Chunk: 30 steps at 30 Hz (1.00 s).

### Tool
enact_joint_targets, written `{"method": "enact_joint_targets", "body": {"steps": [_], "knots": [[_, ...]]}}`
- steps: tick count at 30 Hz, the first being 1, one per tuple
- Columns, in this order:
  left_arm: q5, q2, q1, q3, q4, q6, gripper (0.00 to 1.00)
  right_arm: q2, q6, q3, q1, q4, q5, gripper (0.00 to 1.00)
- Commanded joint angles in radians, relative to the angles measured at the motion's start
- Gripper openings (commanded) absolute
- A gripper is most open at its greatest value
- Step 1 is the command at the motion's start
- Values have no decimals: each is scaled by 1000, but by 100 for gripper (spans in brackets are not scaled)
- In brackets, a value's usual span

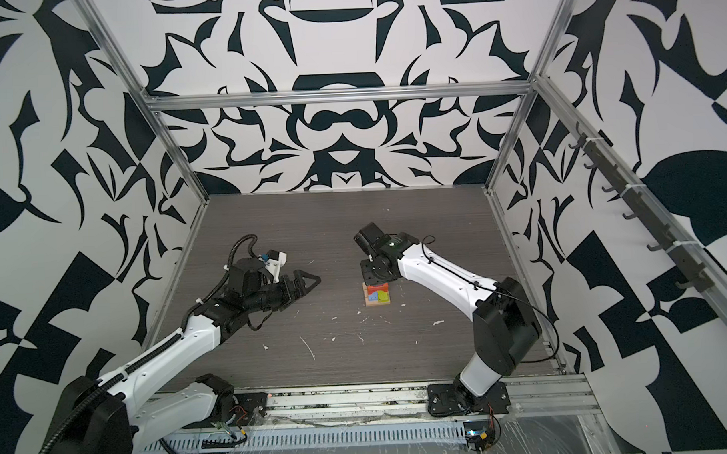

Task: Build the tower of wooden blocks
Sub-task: 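Lower the pine cube onto the purple cube with the right gripper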

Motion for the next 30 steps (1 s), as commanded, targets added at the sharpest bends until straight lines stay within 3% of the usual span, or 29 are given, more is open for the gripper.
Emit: {"method": "enact_joint_targets", "body": {"steps": [1,30], "knots": [[6,-5,2,-12,-1,0,99,-13,0,12,-3,-2,17,34],[1,-12,3,-23,-1,0,100,-10,2,-7,-3,9,12,38]]}}
